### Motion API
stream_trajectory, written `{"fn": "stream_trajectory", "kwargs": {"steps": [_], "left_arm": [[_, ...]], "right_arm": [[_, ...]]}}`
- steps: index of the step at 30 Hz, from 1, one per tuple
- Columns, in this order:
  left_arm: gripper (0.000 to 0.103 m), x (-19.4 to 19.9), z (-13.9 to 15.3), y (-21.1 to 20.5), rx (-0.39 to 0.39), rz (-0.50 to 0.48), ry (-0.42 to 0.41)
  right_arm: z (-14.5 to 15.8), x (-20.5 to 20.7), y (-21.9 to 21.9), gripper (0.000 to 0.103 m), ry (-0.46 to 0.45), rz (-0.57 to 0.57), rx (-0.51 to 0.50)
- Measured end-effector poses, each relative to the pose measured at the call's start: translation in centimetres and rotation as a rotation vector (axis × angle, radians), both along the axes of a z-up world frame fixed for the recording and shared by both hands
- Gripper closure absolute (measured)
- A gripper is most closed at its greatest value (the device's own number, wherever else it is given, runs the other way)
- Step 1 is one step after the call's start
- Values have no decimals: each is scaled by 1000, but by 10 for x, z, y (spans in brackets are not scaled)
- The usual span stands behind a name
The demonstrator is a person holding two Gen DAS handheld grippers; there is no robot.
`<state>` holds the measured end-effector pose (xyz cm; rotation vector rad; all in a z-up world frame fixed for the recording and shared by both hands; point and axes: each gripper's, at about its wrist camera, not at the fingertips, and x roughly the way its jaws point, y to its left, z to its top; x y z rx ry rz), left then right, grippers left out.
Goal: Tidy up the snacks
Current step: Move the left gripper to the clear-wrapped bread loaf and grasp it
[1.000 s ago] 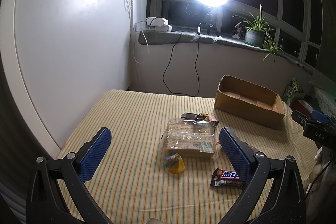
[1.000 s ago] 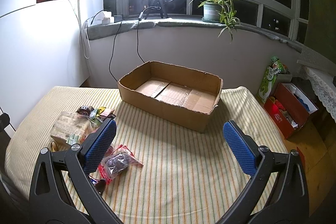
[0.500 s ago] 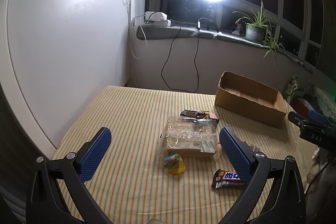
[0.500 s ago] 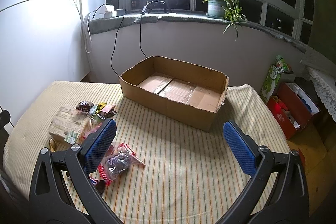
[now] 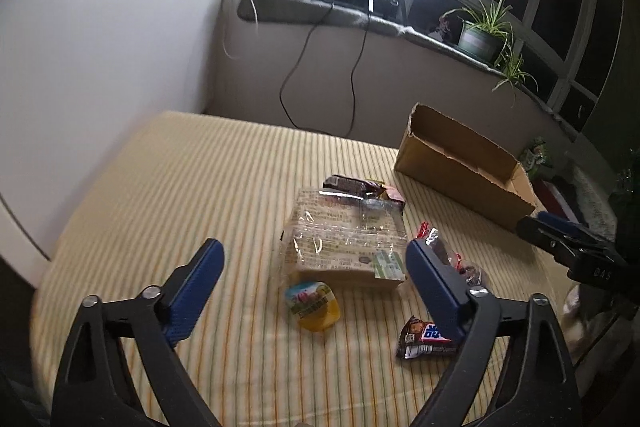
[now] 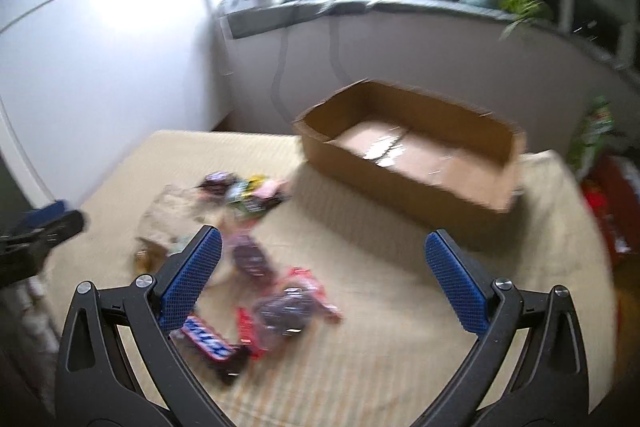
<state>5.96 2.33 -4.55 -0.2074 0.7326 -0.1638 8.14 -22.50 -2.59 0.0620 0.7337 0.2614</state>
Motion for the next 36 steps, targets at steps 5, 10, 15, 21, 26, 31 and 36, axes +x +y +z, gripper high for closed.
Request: {"fn": "stream_trajectory", "kwargs": {"steps": [5,10,15,21,26,31,36], "left_arm": [[32,18,-15,8,-94,-50,70],[39,31,-27,13,-143,-75,122],[44,41,-35,15,-177,-88,156],[45,47,-42,18,-194,-107,181],[48,53,-49,21,-205,-121,202],[48,58,-56,25,-227,-122,224],[49,63,-59,24,-233,-144,247]], "right_arm": [[-13,25,18,9,88,121,106],[-26,47,40,22,142,207,148],[-45,66,62,41,223,270,168],[-57,83,85,48,274,333,162],[-72,96,98,59,365,364,171],[-77,105,97,59,404,355,203],[-80,114,87,59,458,340,240]]}}
